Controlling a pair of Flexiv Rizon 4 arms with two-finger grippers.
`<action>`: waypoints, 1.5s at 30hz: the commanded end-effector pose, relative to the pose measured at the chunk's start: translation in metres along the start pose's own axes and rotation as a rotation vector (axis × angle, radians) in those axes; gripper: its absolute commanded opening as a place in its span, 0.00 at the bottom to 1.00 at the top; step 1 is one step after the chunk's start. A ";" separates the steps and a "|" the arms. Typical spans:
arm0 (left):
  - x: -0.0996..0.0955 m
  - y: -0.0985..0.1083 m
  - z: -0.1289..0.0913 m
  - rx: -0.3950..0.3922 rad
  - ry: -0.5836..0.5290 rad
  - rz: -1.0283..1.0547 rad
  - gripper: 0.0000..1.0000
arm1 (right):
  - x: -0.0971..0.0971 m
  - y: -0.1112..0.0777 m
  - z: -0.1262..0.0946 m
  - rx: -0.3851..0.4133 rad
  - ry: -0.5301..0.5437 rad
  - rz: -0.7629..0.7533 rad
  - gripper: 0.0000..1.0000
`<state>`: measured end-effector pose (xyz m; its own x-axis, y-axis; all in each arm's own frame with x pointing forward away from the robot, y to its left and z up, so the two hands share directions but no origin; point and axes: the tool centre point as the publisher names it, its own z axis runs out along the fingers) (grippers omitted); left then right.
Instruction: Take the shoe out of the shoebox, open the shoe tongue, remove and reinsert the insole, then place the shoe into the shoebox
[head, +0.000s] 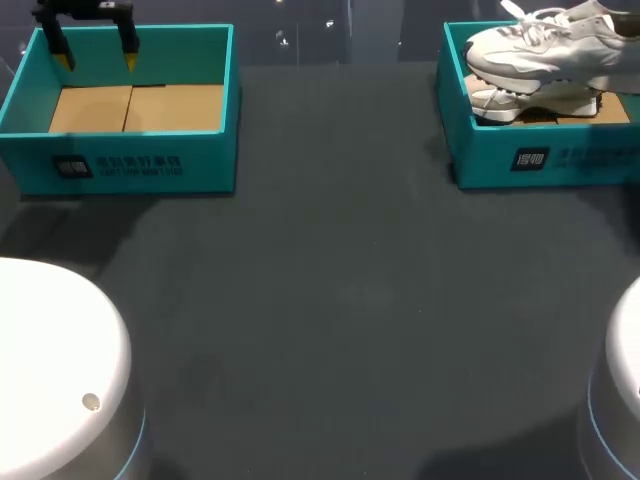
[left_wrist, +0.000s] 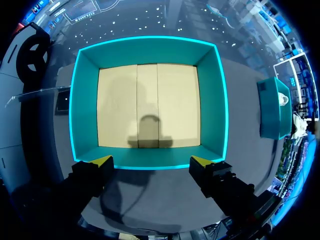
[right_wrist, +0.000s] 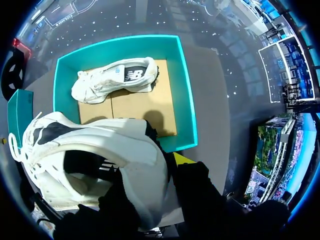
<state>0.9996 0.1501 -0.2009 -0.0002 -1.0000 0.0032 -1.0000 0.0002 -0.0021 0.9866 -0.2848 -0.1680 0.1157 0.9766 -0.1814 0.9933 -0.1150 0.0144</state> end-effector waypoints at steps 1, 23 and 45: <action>0.000 0.000 0.000 -0.001 -0.001 0.000 1.00 | 0.017 -0.028 -0.025 -0.051 -0.026 0.003 0.00; 0.000 0.000 0.000 -0.001 -0.001 0.000 1.00 | 0.127 -0.137 -0.076 -0.133 -0.080 0.042 0.00; 0.000 0.000 0.000 -0.001 -0.001 0.000 1.00 | 0.192 -0.270 -0.032 -0.170 -0.109 0.055 0.00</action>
<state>0.9996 0.1501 -0.2009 -0.0002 -1.0000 0.0031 -1.0000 0.0002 -0.0021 0.7568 -0.0622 -0.1690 0.1735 0.9411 -0.2901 0.9841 -0.1540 0.0891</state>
